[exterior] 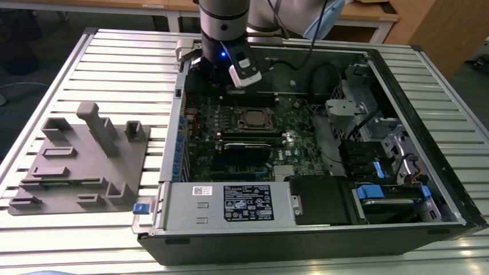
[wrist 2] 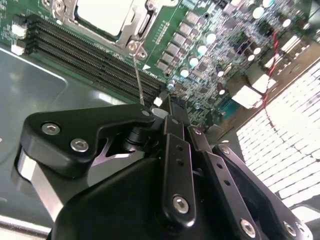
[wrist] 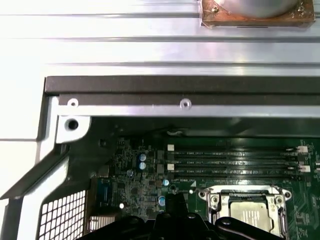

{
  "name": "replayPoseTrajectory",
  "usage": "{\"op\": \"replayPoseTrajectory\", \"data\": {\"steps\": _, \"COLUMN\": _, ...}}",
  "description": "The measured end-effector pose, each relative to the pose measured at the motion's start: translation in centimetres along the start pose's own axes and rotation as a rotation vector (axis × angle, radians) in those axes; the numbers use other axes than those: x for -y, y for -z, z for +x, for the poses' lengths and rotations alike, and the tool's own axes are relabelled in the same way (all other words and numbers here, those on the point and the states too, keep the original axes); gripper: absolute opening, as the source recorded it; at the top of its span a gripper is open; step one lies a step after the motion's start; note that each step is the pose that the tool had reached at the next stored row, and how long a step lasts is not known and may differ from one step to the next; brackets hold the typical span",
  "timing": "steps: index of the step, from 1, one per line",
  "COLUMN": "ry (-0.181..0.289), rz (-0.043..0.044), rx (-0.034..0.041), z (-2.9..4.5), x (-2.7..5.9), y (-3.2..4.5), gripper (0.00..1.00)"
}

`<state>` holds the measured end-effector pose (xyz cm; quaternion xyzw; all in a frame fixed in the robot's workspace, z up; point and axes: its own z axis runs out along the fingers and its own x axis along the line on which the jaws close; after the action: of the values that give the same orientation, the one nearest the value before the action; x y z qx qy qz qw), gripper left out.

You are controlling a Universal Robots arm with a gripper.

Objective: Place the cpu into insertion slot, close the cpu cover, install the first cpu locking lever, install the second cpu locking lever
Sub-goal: 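Install the first cpu locking lever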

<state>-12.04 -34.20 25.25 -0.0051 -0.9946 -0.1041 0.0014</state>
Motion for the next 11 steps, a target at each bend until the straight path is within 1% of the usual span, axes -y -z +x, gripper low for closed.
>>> {"op": "replayPoseTrajectory", "data": {"steps": 5, "ry": 0.0, "rz": 0.0001, "rx": 0.0, "z": 0.01, "x": -0.66, "y": -0.15, "gripper": 0.11}}
{"op": "replayPoseTrajectory", "data": {"steps": 11, "ry": 0.0, "rz": 0.0, "rx": -0.0001, "z": -0.15, "x": -0.93, "y": -0.24, "gripper": 0.11}}
